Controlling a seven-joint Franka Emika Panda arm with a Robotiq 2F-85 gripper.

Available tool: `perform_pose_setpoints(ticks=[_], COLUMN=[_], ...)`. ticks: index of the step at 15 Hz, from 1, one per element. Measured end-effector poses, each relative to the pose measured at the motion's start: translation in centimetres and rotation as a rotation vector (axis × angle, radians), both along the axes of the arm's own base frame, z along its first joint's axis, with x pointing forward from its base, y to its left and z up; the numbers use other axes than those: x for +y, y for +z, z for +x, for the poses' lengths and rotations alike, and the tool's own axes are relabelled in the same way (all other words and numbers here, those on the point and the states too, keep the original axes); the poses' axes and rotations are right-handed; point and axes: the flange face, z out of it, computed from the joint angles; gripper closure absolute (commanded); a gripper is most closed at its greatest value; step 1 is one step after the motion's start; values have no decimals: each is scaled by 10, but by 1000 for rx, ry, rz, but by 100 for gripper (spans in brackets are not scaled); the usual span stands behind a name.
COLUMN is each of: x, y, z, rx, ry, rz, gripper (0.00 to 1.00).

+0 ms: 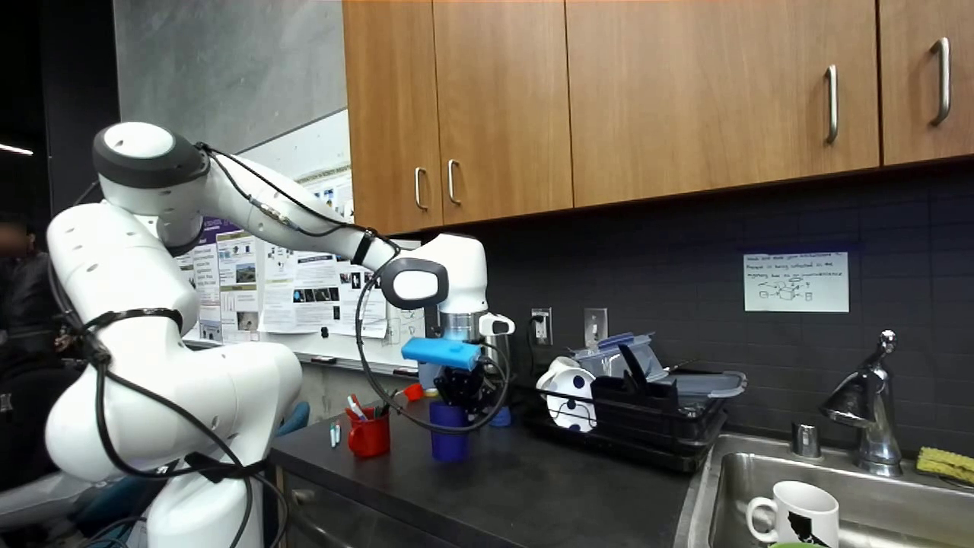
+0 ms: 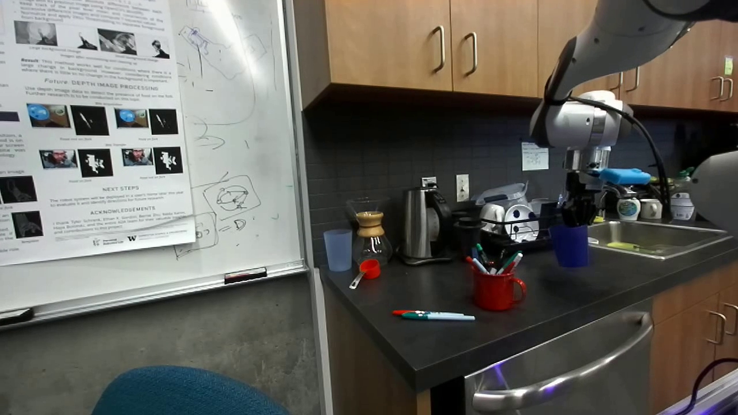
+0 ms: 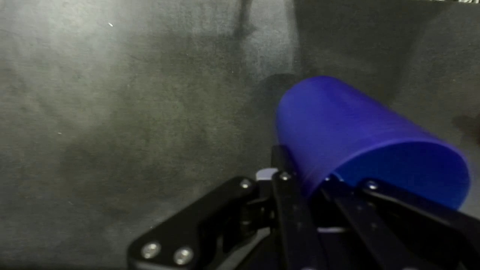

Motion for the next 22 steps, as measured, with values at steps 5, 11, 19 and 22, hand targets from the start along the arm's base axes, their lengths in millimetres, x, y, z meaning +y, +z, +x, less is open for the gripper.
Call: perform_pose_setpoints(ticks=[5,11,19,22], x=[8,9,30,42], y=[-10,-8,13,36], z=[3,5,14,13], rx=[3,0,-26,-30], ry=[2,-6,2,2], rz=[-39,-40,-51,-42], gripper=[51,11,0,0])
